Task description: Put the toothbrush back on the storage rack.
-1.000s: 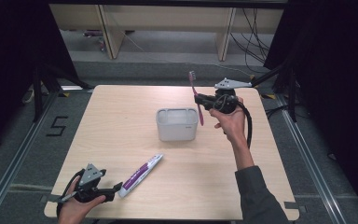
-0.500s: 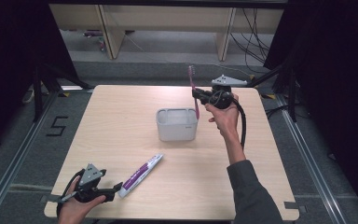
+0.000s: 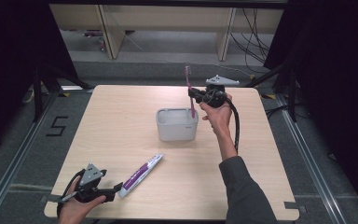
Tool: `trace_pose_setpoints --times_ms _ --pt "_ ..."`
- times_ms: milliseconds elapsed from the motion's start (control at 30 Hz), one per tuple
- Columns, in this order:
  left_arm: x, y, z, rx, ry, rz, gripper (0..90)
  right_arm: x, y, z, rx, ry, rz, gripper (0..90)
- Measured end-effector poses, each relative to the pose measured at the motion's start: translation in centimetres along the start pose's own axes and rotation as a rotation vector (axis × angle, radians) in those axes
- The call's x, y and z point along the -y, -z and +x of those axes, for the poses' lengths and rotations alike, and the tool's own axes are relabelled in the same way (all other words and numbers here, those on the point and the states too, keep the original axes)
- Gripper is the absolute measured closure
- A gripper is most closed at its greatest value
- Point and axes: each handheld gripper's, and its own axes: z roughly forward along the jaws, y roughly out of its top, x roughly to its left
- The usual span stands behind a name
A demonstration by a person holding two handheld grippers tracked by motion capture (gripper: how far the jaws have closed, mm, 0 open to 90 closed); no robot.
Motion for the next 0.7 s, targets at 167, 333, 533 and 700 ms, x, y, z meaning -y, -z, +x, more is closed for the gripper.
trace_pose_setpoints --times_ms 167,333,533,700 --pt "0.0 0.0 0.0 0.005 -0.001 -0.007 18.8 0.4 -0.5 -0.4 0.021 0.013 -0.01 82.4" --pt "0.0 0.0 -0.1 0.003 0.002 -0.004 18.7 1.0 -0.9 -0.5 0.008 -0.013 0.004 82.4" --pt "0.0 -0.1 0.0 0.004 0.001 -0.003 18.7 1.7 -1.2 -0.5 0.018 -0.023 0.003 82.4" --pt "0.0 -0.1 -0.1 0.0 0.001 0.001 18.7 2.2 -1.5 -0.7 0.009 -0.015 0.018 82.4"
